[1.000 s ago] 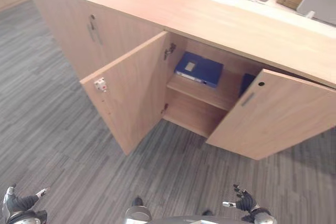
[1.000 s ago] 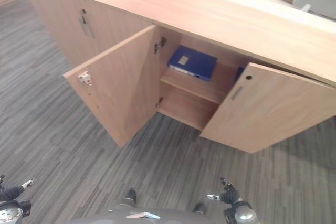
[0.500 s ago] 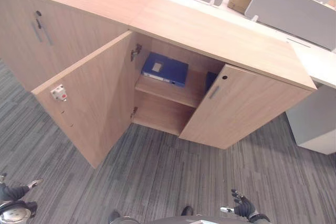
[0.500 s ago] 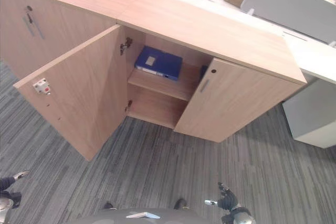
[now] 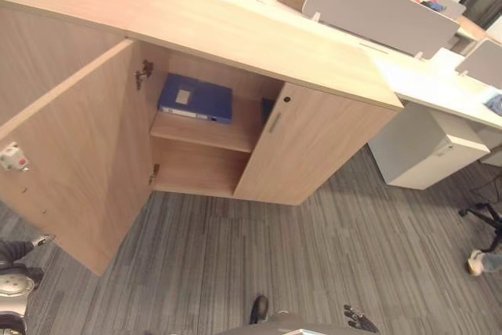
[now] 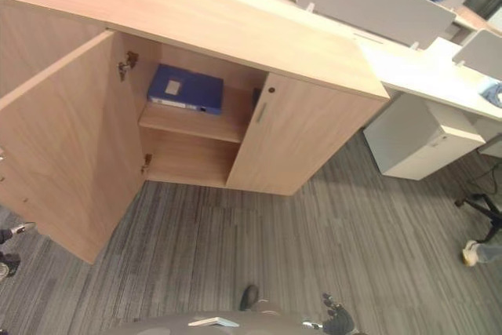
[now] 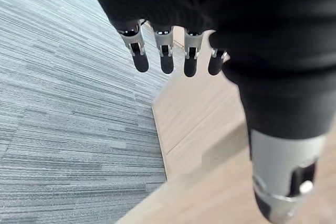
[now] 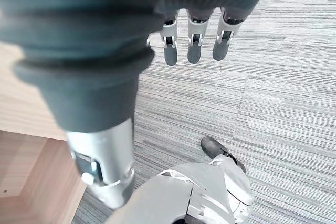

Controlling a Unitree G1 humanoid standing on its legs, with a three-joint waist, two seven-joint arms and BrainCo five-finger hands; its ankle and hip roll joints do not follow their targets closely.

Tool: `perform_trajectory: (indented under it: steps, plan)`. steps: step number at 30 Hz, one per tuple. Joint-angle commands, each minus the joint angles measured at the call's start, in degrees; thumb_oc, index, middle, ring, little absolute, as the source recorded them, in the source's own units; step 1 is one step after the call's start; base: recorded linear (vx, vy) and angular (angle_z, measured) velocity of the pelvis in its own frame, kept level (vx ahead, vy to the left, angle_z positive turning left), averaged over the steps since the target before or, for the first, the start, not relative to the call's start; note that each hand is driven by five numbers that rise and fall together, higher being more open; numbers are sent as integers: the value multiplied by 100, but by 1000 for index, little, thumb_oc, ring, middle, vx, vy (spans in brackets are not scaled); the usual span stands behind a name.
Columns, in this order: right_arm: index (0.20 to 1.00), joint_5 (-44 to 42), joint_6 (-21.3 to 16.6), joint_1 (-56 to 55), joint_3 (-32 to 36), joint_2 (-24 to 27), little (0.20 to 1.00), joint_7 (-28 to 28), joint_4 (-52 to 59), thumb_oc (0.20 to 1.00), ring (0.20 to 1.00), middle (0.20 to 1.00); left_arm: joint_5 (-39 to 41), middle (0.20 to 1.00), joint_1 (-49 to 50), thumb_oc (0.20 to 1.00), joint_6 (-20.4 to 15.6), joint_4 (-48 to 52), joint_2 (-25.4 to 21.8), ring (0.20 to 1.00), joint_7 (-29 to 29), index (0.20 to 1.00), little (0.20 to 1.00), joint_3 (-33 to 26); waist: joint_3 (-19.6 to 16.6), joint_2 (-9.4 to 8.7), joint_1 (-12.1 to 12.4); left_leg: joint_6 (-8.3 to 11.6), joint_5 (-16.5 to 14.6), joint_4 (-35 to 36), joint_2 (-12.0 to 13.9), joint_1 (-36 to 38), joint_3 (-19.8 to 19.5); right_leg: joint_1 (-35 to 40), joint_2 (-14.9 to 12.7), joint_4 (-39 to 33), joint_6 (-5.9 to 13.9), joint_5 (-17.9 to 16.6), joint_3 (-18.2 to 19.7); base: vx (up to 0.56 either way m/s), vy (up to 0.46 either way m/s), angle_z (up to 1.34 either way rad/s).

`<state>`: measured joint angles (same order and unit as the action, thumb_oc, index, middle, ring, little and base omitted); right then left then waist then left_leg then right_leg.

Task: Put the empty folder in the office cabinet

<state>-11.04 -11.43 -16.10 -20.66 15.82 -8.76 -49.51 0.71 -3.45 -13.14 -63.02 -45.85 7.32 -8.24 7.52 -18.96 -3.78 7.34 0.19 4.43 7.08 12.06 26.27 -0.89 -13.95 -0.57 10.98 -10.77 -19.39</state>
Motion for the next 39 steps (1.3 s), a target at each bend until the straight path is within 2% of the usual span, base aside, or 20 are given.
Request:
perform_trajectory:
  steps: [1,6,8,11,13,15,16,18,19,20,22,25,26,29,31,35,36,37,39]
  plan:
    - [1000,-316,-213,447,-104,56,1000,38,-18,1000,1000,1000,-179,1000,-127,1000,-172,-11,-438,1000,159,1000,1000,109,87,-60,172,-168,-449,-19,29,93,-146,-472,-535,-225,402,-1046,257,57,14,-27]
    - [1000,-285,-206,404,-145,13,1000,32,-6,1000,1000,1000,-177,1000,-251,1000,-170,70,-272,1000,132,1000,1000,287,30,-108,80,-177,-509,-15,-3,199,-62,-462,-523,-245,402,-1059,339,39,11,-11]
    - [1000,-232,-184,384,-119,20,1000,12,-7,1000,1000,1000,-205,1000,-235,1000,-176,123,96,1000,35,1000,1000,528,-39,-31,12,-189,-553,-14,-34,263,-22,-446,-537,-263,402,-1036,366,68,13,-8]
    - [1000,-187,-162,395,-97,32,1000,11,-33,1000,1000,1000,-206,1000,-224,1000,-183,135,344,1000,-27,1000,1000,666,-65,35,-23,-190,-563,-5,-47,270,-17,-443,-551,-270,402,-1003,366,26,8,-1]
    - [1000,-157,-140,404,10,71,1000,11,-54,1000,1000,1000,-133,1000,-123,1000,-203,155,763,1000,-170,1000,1000,822,-103,188,-77,-195,-585,2,-64,283,-25,-446,-559,-276,402,-924,373,63,6,-2]
    - [1000,-157,-139,402,11,75,1000,10,-53,1000,1000,1000,-133,1000,-122,1000,-203,155,767,1000,-169,1000,1000,823,-106,193,-78,-195,-585,2,-63,281,-25,-448,-557,-276,402,-924,372,34,-4,-3]
    - [1000,-158,-131,403,101,84,1000,21,-101,1000,1000,1000,-19,1000,-83,1000,-199,88,1106,1000,-233,1000,1000,900,-146,330,-131,-186,-572,7,-58,255,-47,-486,-542,-284,402,-859,396,31,-1,-3]
    - [1000,-152,-129,396,136,89,1000,26,-98,1000,1000,1000,25,1000,-68,1000,-179,62,1243,1000,-234,1000,1000,920,-173,383,-159,-179,-560,11,-50,241,-50,-503,-535,-288,402,-840,419,45,-10,-6]
    - [1000,-72,-118,361,209,104,1000,77,-164,1000,1000,1000,179,1000,-135,1000,-173,-106,1718,1000,-264,1000,1000,1103,-313,559,-284,-155,-536,31,-38,230,-42,-543,-506,-309,380,-735,464,74,-30,-7]
    - [1000,-13,-116,352,212,121,1000,106,-212,1000,1000,1000,256,1000,-192,1000,-158,-154,1885,1000,-271,1000,1000,1204,-373,632,-334,-143,-518,42,-36,224,-52,-549,-490,-316,364,-691,476,82,-52,0]
    - [1000,25,-114,356,224,132,1000,132,-283,1000,1000,1000,349,1000,-276,1000,-149,-184,2045,1000,-262,1000,1000,1307,-422,711,-389,-131,-495,52,-19,199,-70,-559,-468,-319,344,-647,482,47,-52,-9]
    - [1000,100,-108,377,291,227,1000,221,-309,1000,1000,1000,491,1000,-542,1000,-135,-188,2418,1000,-258,1000,1000,1666,-578,958,-588,-75,-432,57,71,141,-85,-573,-402,-322,287,-508,478,82,-87,-9]
    - [1000,119,-106,373,324,299,1000,244,-298,1000,1000,1000,562,1000,-654,1000,-130,-159,2526,1000,-259,1000,1000,1798,-638,1096,-691,-39,-400,57,118,128,-66,-594,-347,-322,263,-450,515,90,-89,-4]
    - [1000,119,-106,372,326,302,1000,243,-298,1000,1000,1000,563,1000,-655,1000,-130,-161,2529,1000,-259,1000,1000,1799,-640,1102,-690,-37,-401,57,122,125,-65,-597,-344,-321,262,-449,515,36,-37,-7]
    - [1000,165,-106,360,382,482,1000,263,-228,1000,1000,1000,716,1000,-933,1000,-114,-60,2567,1000,-204,1000,1000,1959,-713,1363,-884,52,-323,57,230,91,28,-677,-211,-321,224,-354,626,84,-89,-22]
    - [1000,172,-103,356,398,530,1000,269,-209,1000,1000,1000,738,1000,-1010,1000,-113,-71,2559,1000,-200,1000,1000,1983,-738,1424,-929,70,-305,57,259,78,44,-696,-175,-320,208,-328,654,57,-51,-19]
    - [1000,167,-117,356,441,830,1000,262,-126,1000,1000,1000,968,1000,-1626,1000,-81,-307,2303,1000,-83,1000,1000,1948,-801,1689,-1197,227,-167,57,446,-3,186,-845,15,-315,157,-229,782,115,-118,-5]
    - [1000,167,-117,356,441,830,1000,262,-126,1000,1000,1000,968,1000,-1626,1000,-81,-307,2303,1000,-83,1000,1000,1948,-801,1689,-1197,227,-167,57,446,-3,186,-845,15,-315,157,-229,782,129,-166,-2]
    - [1000,92,-123,419,480,1128,1000,249,-75,1000,1000,1000,1128,1000,-2400,1000,-17,-635,1741,1000,-88,1000,1000,1926,-808,1885,-1401,374,-10,57,629,-201,297,-1115,196,-297,131,-192,875,27,-113,-21]
